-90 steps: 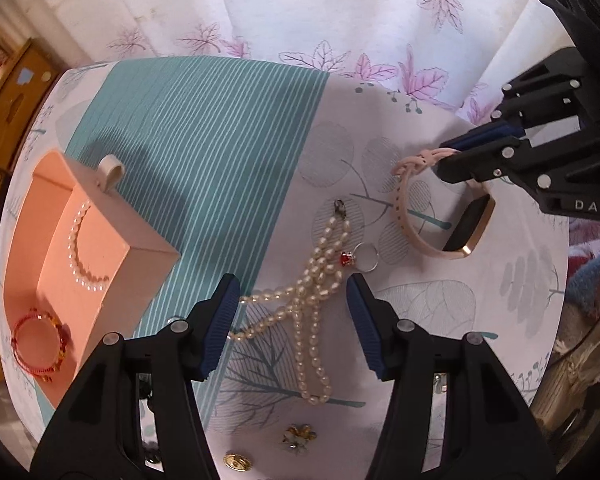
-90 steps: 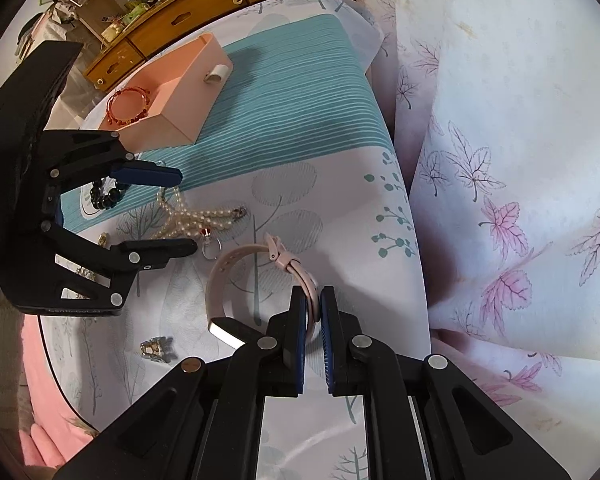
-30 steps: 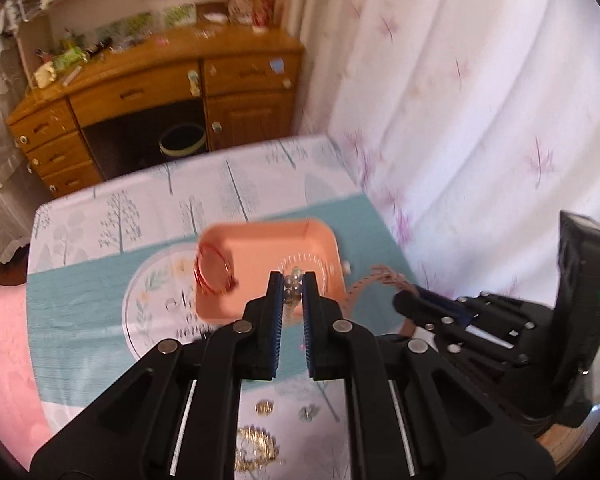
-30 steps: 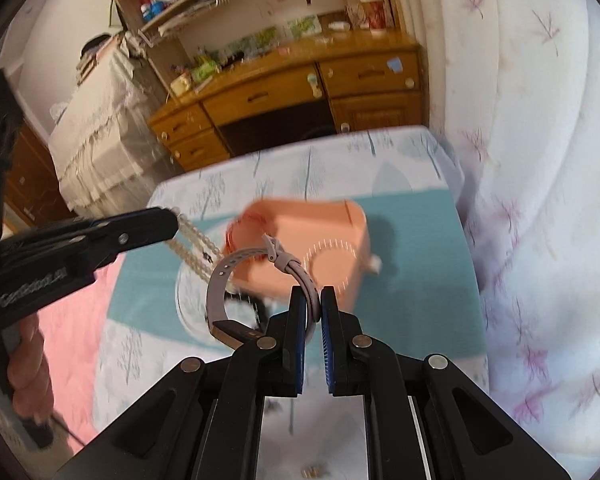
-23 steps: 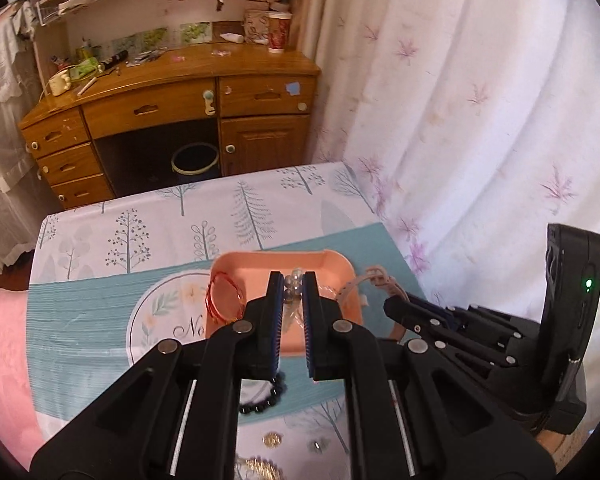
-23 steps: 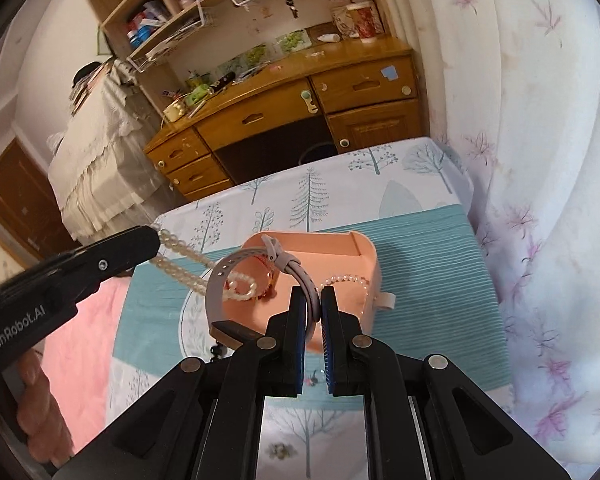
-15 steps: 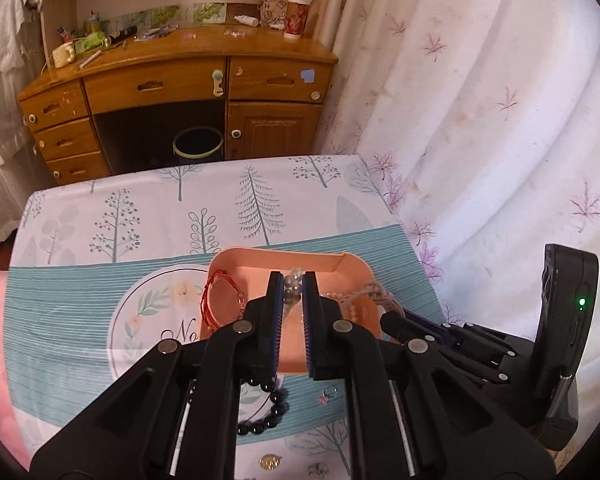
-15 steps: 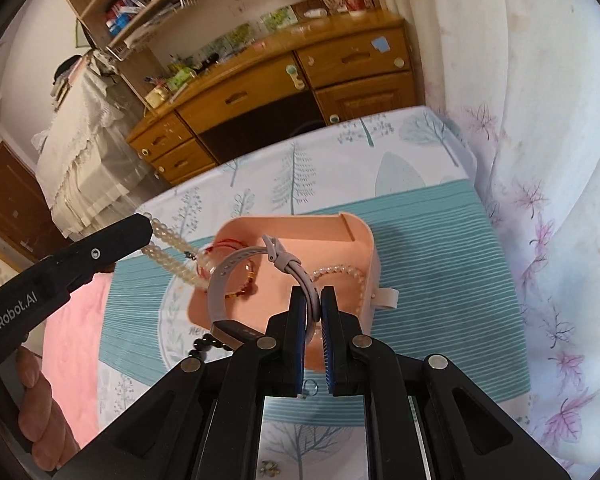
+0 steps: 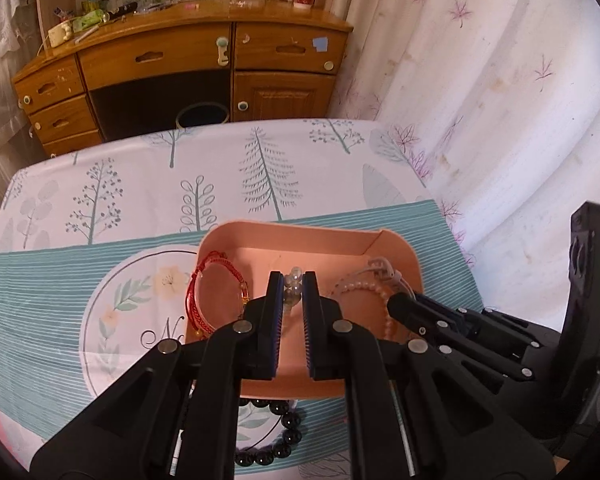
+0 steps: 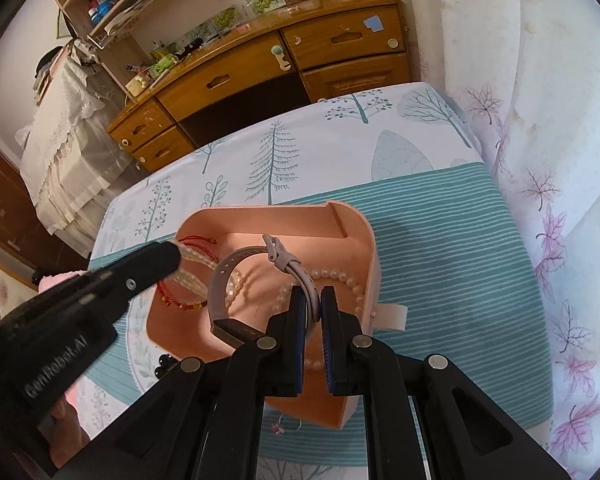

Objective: Organize jewelry
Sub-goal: 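Carry the necklace and watch band into the pink box and open both grippers, then withdraw both grippers from the box toward the remaining brooches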

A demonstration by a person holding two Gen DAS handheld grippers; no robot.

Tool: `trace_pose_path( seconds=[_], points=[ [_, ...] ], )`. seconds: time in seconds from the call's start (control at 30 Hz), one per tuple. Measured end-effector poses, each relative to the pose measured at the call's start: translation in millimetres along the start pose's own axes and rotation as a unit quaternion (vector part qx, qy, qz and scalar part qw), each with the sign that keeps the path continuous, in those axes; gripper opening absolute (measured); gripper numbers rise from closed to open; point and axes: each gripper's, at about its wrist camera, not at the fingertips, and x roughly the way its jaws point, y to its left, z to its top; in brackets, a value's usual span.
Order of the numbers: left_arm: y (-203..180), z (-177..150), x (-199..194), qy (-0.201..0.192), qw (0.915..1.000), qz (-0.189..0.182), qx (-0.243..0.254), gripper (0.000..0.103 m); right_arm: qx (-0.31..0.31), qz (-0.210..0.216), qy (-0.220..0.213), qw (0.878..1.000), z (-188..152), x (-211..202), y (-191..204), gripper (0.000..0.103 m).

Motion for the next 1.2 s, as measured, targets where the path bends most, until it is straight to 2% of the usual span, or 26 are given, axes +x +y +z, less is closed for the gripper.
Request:
trace_pose_path(
  seconds=[0.2, 0.3, 0.43, 0.53, 0.63, 0.7, 0.77, 0.93, 1.2],
  points=[
    [2, -4, 10, 0.000, 1.0000, 0.005, -0.003, 0.007, -0.001, -0.008, 0.003, 1.000, 4, 20, 2, 0.007],
    [0, -5, 11, 0.006, 1.0000, -0.001, 0.005, 0.008, 0.000, -0.010, 0.013, 1.000, 4, 28, 2, 0.013],
    [-5, -10, 11, 0.011, 0.9997, 0.007, 0.022, 0.008, -0.001, -0.006, 0.001, 1.000, 3, 23, 4, 0.023],
    [-5, -13, 9, 0.020, 0.9995, 0.004, 0.022, 0.008, -0.004, -0.005, -0.005, 1.000, 3, 15, 4, 0.024],
    [-5, -16, 5, 0.028, 0.9994, 0.001, 0.021, 0.018, 0.000, 0.002, -0.007, 1.000, 2, 6, 2, 0.024],
    [-3, -21, -1, 0.027, 0.9994, 0.002, 0.021, 0.041, 0.002, 0.009, -0.006, 1.000, 1, 0, 0, 0.024],
    [0, -26, -10, 0.020, 0.9997, 0.003, 0.014, 0.052, 0.001, 0.012, -0.008, 1.000, -3, -8, -2, 0.024],
    [7, -38, -35, 0.014, 0.9999, -0.002, -0.002, 0.052, -0.012, 0.020, -0.009, 1.000, -25, -36, 0, 0.024],
    [11, -71, -80, 0.000, 0.9998, 0.021, -0.004, 0.052, -0.042, 0.028, 0.004, 0.999, -70, -74, 5, 0.024]
  ],
)
